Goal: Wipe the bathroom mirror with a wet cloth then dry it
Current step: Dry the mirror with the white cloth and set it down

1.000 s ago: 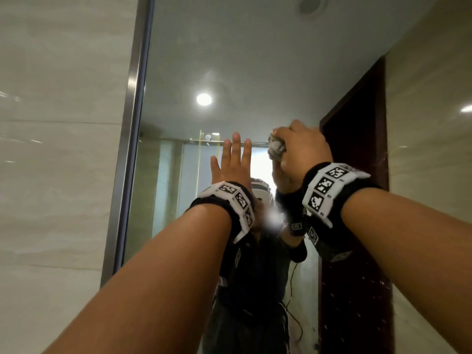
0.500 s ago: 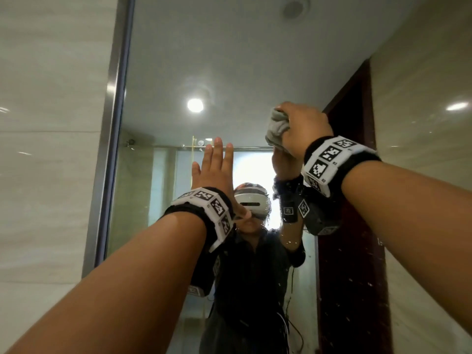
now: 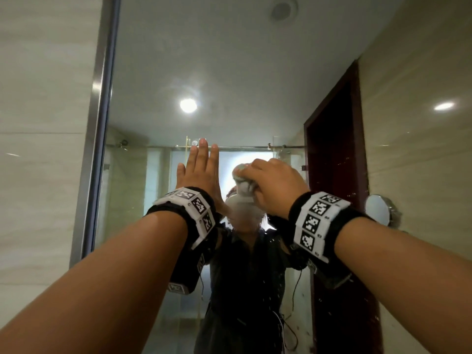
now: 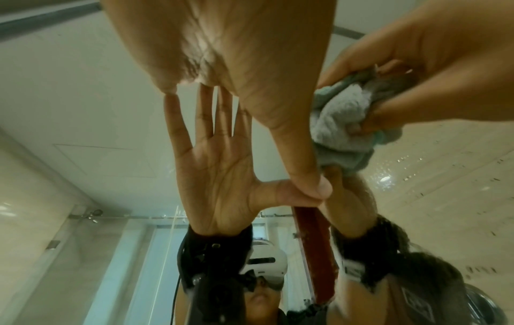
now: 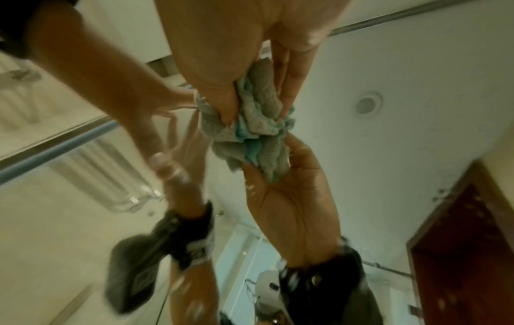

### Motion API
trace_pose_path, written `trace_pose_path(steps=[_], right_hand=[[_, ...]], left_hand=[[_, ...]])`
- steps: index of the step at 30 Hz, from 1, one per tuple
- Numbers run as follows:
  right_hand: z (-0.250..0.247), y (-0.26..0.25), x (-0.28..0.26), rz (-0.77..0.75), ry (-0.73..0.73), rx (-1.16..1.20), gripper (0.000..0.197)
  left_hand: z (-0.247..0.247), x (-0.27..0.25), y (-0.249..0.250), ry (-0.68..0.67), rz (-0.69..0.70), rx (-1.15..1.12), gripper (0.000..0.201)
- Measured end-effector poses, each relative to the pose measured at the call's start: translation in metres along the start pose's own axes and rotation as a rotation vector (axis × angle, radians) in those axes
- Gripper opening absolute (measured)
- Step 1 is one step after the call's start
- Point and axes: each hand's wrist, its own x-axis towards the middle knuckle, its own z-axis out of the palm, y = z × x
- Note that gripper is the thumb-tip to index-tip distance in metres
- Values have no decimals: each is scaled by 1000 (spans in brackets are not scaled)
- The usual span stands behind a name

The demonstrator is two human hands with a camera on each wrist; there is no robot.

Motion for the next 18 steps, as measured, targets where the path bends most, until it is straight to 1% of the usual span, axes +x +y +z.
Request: trace_pose_path(steps=[2,4,6,8,12,13,15,18], right_hand=[[-14,18,14,122,115,49,40],[-30,42,27,249,224,49,45],[-37,60,32,303,264,35,47],[-28,65,30,279,258,-20,49],[7,55,5,166,143,-128,68],[11,49,-6,158,108,-143,68],[14,35,-27,131,70,-176,62],[14,14,-48,76,39,-120,55]], left_hand=[[-1,-1,0,-1,-1,-5,152],[-1,-1,0,2,-2,-14,152],[-1,-1,0,5,0,-11,151],[0,-1,0,8,2,-8,151],[-1,0,1,7,-9,-19,152],[-1,-1,2,6,-12,-19,152],[-1,-2,3,11,-15,-16,152],[0,-2,3,13,-21,-33,152]])
